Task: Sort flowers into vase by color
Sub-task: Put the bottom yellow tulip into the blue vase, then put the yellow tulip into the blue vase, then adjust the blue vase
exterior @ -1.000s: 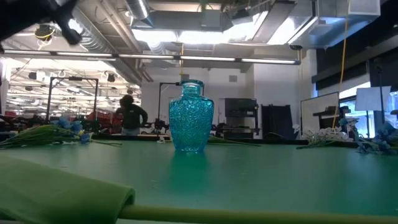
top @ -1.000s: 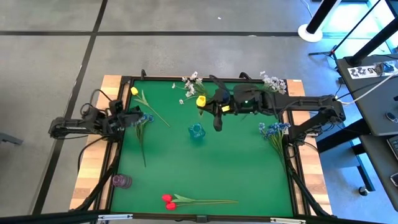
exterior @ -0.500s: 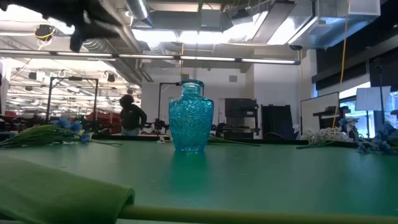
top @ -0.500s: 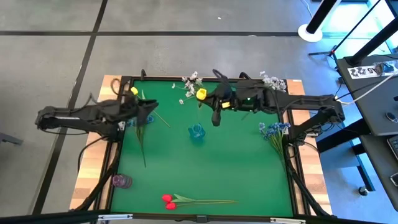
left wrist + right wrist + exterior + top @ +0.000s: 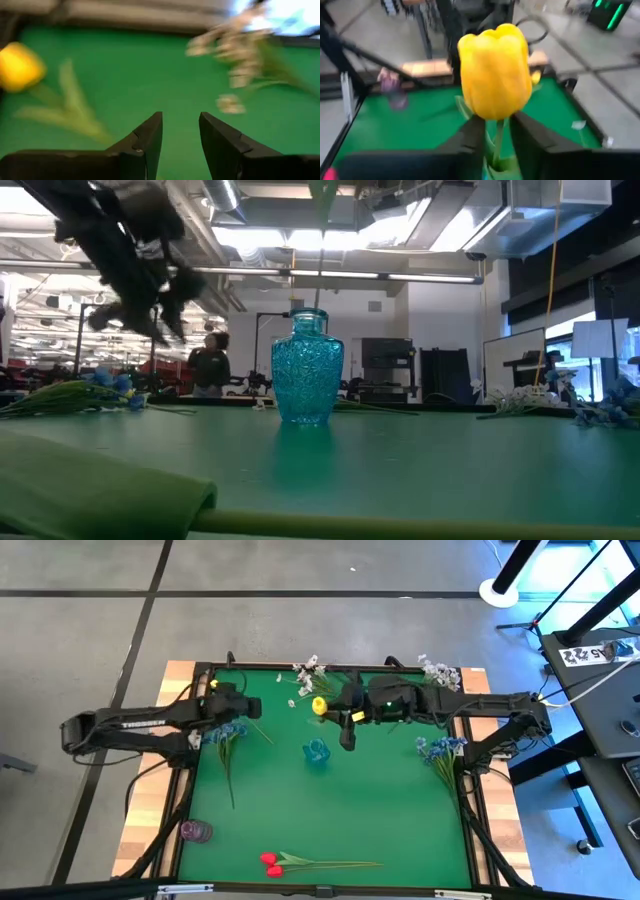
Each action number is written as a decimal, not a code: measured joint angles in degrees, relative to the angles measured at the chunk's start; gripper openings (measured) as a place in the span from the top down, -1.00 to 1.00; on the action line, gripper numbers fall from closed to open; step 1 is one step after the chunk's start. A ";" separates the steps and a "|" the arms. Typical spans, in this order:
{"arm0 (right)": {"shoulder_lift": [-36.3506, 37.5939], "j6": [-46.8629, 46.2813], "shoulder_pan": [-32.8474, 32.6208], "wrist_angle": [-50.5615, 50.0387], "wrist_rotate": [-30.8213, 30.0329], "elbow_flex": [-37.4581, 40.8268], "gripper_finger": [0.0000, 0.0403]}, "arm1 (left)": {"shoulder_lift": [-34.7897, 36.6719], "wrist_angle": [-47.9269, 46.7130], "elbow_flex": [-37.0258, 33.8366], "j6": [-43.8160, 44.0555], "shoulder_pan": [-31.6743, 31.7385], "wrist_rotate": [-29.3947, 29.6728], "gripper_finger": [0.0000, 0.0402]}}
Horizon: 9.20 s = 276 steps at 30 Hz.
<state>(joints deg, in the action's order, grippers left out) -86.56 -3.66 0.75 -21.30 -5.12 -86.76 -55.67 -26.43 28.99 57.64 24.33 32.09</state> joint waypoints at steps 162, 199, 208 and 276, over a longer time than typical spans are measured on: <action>-22.71 -44.94 -32.64 -58.08 -11.38 -25.51 -0.62 | -11.55 11.07 17.90 -30.52 -34.70 -7.73 0.25; -25.33 -93.18 -46.55 -48.15 -7.74 -19.85 -0.58 | -42.50 -0.10 44.24 -61.23 -35.81 -29.21 -0.20; -25.33 -102.78 -45.24 -47.29 -7.07 -19.85 -0.58 | -48.46 2.10 45.72 -78.72 -32.94 -31.88 -0.40; -8.13 -51.68 -26.06 -63.35 -16.60 -19.59 -0.58 | -49.99 -34.68 54.55 -56.46 -30.72 -26.01 -0.49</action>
<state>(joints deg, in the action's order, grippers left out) -94.69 -55.34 -25.30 -84.65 -21.72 -106.34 -105.65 -61.11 83.55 1.18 -6.39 6.08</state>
